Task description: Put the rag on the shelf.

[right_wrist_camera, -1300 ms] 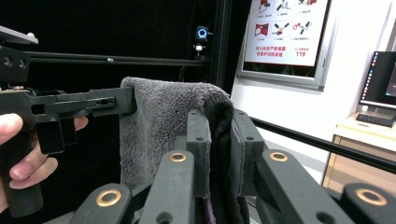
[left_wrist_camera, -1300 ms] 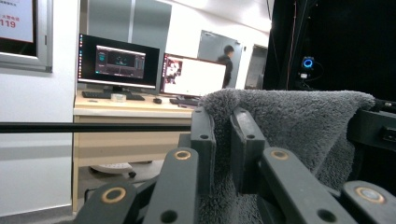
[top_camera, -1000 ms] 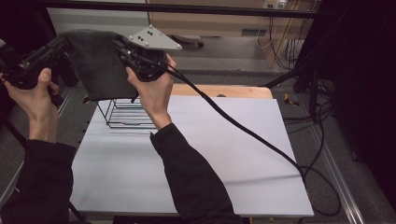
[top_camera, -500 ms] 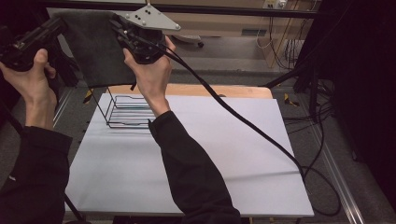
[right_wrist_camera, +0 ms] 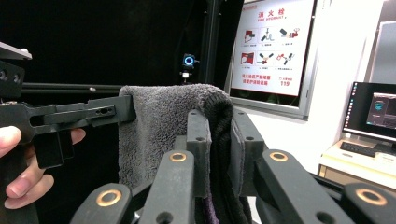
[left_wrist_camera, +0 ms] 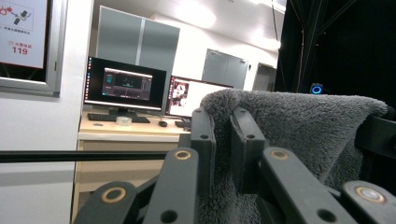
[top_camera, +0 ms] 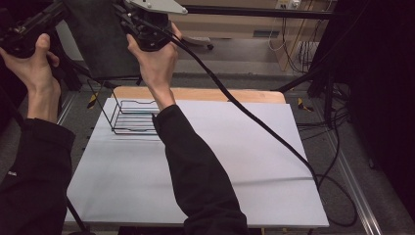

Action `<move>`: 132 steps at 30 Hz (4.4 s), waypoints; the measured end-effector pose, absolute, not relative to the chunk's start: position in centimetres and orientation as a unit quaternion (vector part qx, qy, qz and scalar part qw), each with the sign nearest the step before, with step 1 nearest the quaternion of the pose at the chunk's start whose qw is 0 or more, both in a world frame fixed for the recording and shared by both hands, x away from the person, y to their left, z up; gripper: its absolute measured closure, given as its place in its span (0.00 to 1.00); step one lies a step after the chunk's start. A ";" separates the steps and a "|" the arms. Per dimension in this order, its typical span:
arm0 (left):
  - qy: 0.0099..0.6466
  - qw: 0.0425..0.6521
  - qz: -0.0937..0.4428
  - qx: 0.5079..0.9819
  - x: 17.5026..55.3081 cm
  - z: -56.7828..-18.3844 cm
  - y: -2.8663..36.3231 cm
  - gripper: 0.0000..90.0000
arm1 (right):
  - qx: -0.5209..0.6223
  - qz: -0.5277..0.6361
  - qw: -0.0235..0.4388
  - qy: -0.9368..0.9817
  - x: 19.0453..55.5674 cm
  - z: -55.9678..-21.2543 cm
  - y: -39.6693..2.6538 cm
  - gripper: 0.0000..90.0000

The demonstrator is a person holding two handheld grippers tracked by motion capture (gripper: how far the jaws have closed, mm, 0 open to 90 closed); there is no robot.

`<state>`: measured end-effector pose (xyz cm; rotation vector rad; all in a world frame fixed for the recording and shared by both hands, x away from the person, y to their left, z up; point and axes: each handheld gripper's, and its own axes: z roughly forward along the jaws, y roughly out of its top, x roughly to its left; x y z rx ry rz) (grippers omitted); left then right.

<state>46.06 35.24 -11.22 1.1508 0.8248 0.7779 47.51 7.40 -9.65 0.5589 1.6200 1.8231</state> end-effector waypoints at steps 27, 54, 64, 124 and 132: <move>0.396 0.660 0.341 0.539 51.1 -12.2 35.1 0.90 | 0.236 0.674 0.320 0.622 51.5 -11.5 8.0 0.90; 0.396 0.633 0.324 0.581 49.8 -18.0 36.2 0.89 | 0.250 0.651 0.275 0.662 52.2 -17.0 7.7 0.90; 0.389 0.634 0.313 0.591 48.0 -20.4 36.7 0.89 | 0.243 0.641 0.261 0.680 51.5 -19.0 7.4 0.89; 0.424 0.521 0.213 0.709 44.7 -21.0 36.4 0.99 | 0.170 0.565 0.218 0.777 47.7 -23.1 7.3 0.85; 0.422 0.502 0.211 0.725 44.4 -22.8 36.5 0.99 | 0.180 0.560 0.181 0.788 48.0 -23.5 7.0 0.65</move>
